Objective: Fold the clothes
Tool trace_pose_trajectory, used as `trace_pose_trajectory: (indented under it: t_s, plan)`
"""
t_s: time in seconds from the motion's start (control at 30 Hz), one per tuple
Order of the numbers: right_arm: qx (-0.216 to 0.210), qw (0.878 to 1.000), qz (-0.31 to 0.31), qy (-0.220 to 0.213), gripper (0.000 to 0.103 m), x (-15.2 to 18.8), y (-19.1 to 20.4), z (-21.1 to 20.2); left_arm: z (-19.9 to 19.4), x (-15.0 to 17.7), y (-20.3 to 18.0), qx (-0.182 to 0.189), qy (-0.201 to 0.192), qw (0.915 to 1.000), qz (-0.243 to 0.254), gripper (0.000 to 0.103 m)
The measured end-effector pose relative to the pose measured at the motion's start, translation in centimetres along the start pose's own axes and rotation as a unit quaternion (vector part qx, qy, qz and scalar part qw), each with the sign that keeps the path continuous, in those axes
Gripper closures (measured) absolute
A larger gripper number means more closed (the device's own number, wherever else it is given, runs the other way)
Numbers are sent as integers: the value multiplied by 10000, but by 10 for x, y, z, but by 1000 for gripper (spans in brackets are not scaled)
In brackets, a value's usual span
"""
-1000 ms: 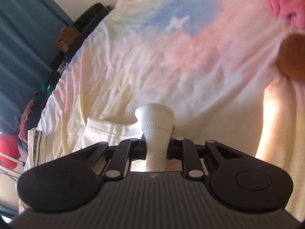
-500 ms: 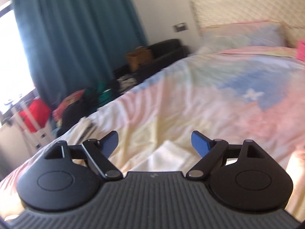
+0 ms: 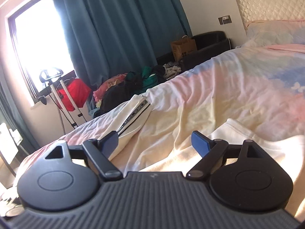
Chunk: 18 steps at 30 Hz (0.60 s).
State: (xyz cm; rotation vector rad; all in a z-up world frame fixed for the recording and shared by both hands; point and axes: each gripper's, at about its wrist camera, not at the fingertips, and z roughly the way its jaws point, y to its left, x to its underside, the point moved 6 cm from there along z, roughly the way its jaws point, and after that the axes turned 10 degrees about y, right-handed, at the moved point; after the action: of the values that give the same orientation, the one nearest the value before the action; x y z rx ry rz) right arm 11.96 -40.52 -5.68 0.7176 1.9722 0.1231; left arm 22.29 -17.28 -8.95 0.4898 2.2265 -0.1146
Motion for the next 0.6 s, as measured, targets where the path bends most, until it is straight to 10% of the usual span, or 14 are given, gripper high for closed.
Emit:
trace_pose_trajectory:
  t_s: [0.37,0.47,0.6]
  plan:
    - [925,9903,944,-417,18,-15,-61,62,214,-91,-112,-175,329,9887,1452,8]
    - [975,9869,1261,-237,18,-8,-76,82,242,-99,-116,-194,424,9881,1466,25]
    - [1083,9854,1298,-207,18,-2,-78,91,257,-107,-115,-81,401,9893,1400,73]
